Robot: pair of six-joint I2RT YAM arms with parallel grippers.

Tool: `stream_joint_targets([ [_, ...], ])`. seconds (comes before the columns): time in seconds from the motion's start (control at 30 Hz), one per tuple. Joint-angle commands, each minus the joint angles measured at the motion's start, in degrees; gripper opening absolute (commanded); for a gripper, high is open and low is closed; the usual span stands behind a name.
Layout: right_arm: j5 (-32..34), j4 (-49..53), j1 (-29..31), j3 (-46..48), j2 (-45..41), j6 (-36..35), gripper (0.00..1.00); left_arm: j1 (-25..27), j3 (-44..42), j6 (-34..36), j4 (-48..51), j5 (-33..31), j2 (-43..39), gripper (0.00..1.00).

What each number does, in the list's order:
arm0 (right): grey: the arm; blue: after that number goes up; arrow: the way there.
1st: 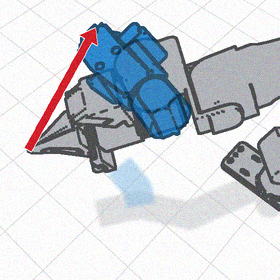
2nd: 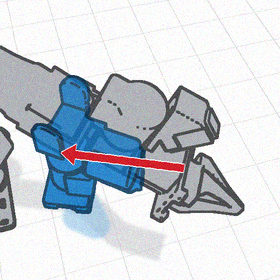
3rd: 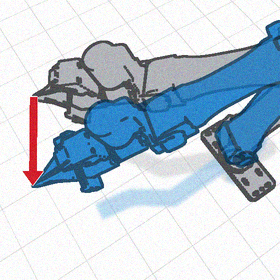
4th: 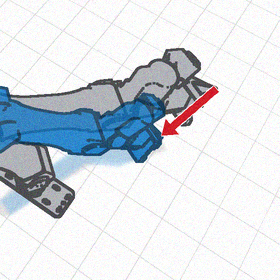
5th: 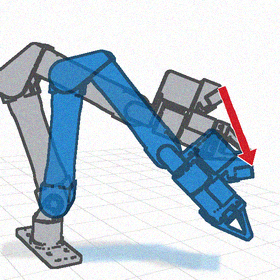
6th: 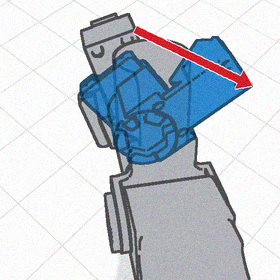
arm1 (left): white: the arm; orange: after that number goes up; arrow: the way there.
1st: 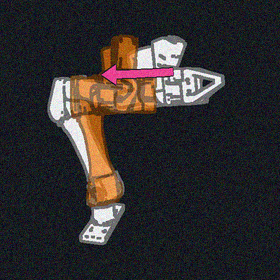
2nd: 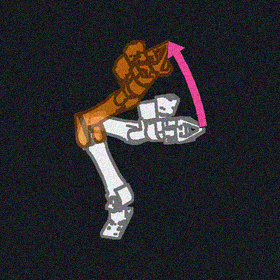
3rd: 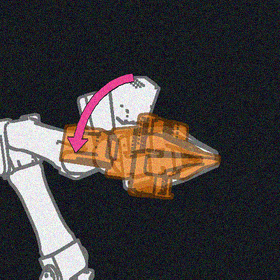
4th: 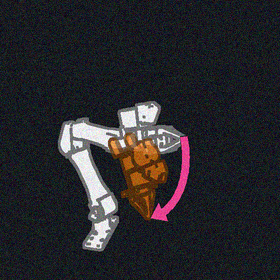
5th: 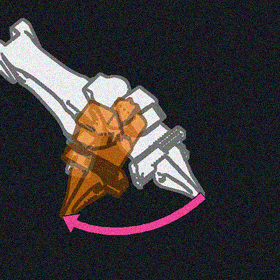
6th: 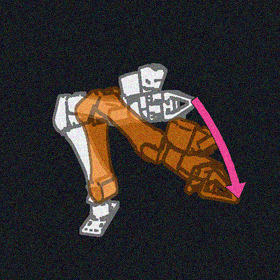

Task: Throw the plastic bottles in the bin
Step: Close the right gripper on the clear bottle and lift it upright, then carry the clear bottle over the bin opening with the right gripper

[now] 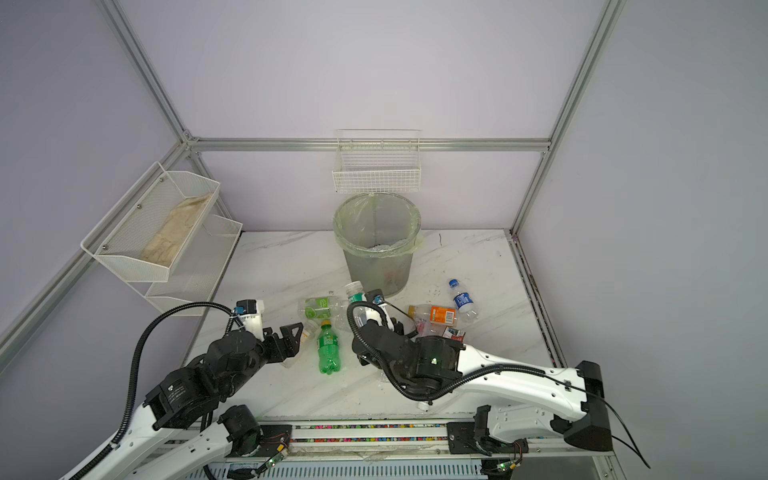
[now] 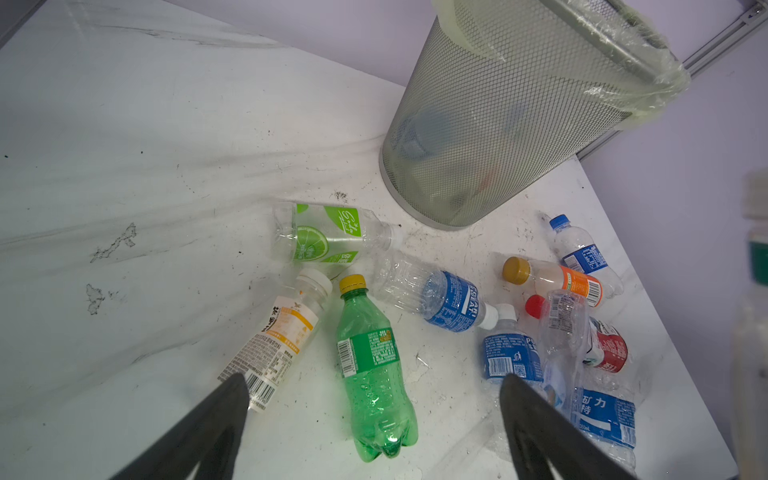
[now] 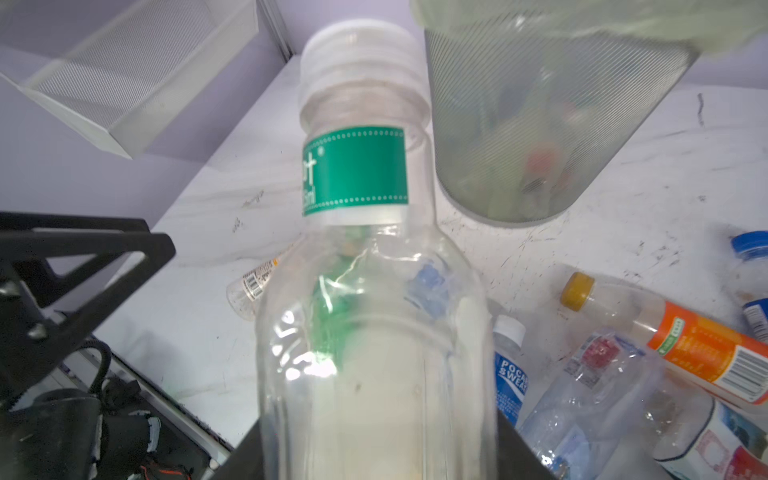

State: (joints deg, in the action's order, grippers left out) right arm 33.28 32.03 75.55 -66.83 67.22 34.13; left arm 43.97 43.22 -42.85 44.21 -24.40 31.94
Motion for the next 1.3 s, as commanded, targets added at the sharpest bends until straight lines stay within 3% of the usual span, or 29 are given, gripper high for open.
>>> stream_joint_targets([
  [0.0, 6.35, -0.46, 0.22, 1.26, -5.68, -0.29, 0.29, 0.06, -1.91, 0.14, -1.84, -0.2, 0.2, 0.92],
  [0.37, 10.87, -5.0, 0.21, 8.05, -25.76, -1.26, 0.29, 0.02, -1.83, -0.05, -2.45, 0.05, 0.83, 0.92],
  [0.7, 12.66, -3.58, 0.21, 8.71, -29.36, -0.25, 0.29, 0.0, -1.56, -0.04, -3.16, 0.66, 1.87, 0.92],
  [1.03, 14.29, -4.97, 0.28, 2.2, -22.65, -4.33, 0.33, 0.02, -1.39, 0.13, -3.39, 0.85, 2.12, 0.92],
  [1.2, 18.5, -4.96, -0.79, -11.51, -8.81, -12.65, 0.35, -0.02, -1.08, 0.14, -3.51, 1.27, 2.5, 0.92],
  [1.27, 15.04, -5.04, -5.39, -18.04, -2.23, -16.39, 0.35, 0.08, -0.82, 0.13, -3.52, 1.48, 2.63, 0.92],
])
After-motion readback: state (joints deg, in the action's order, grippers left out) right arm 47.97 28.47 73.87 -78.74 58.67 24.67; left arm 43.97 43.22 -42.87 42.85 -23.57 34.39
